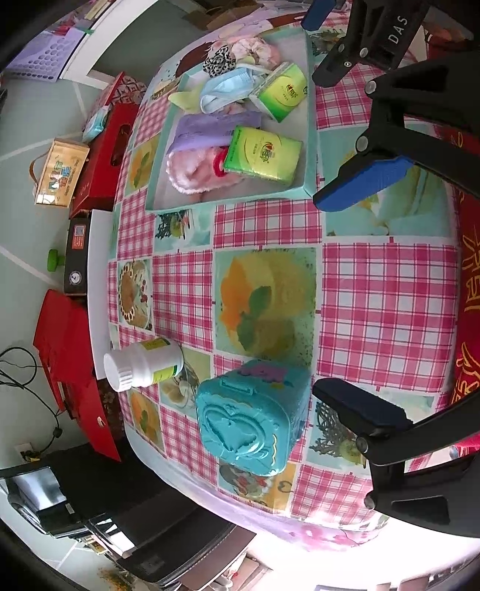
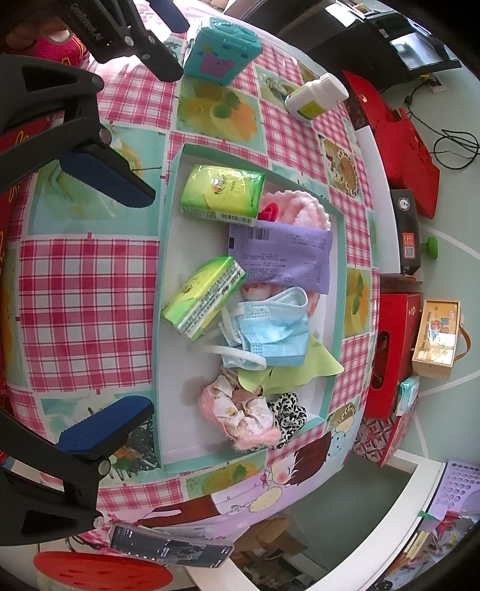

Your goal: Organize soft objects

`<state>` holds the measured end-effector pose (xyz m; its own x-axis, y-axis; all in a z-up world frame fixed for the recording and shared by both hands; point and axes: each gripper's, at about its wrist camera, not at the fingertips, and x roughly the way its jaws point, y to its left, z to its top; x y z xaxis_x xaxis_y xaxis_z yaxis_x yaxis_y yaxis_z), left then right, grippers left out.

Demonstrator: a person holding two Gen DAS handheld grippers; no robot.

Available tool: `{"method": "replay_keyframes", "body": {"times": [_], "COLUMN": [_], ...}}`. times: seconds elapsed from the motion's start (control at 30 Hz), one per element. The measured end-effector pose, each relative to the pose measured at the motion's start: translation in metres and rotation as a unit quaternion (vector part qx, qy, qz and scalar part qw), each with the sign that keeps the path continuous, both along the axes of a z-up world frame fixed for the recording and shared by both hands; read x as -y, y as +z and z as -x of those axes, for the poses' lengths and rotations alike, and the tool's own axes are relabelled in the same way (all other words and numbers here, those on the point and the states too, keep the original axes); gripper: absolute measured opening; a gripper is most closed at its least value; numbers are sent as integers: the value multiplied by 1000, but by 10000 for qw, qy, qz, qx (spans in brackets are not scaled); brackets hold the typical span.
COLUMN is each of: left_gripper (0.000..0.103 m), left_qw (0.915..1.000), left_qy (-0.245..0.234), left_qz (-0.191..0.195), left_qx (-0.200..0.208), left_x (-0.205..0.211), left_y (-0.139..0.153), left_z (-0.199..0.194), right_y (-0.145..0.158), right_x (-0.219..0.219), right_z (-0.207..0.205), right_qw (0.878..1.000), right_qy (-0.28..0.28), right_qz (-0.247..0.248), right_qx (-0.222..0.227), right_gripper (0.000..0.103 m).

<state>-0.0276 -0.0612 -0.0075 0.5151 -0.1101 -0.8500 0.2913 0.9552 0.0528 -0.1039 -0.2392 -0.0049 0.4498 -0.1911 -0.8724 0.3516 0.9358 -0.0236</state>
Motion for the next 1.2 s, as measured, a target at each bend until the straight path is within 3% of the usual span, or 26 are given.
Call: {"method": "replay_keyframes", "body": {"times": [1.2], "left_gripper": [92], "left_qw": [9999], "left_qy": [53], "left_qz": [-117], "left_qx": [116], "left_x": [0], "left_y": [-1], "left_z": [0], "right_y": [-2], "right_x": [0], "right_z": [-3], "right_qw": [10000], "right_qy": [9], "right_qz": [-31], "right_qx": [-21], "right_gripper": [103]}}
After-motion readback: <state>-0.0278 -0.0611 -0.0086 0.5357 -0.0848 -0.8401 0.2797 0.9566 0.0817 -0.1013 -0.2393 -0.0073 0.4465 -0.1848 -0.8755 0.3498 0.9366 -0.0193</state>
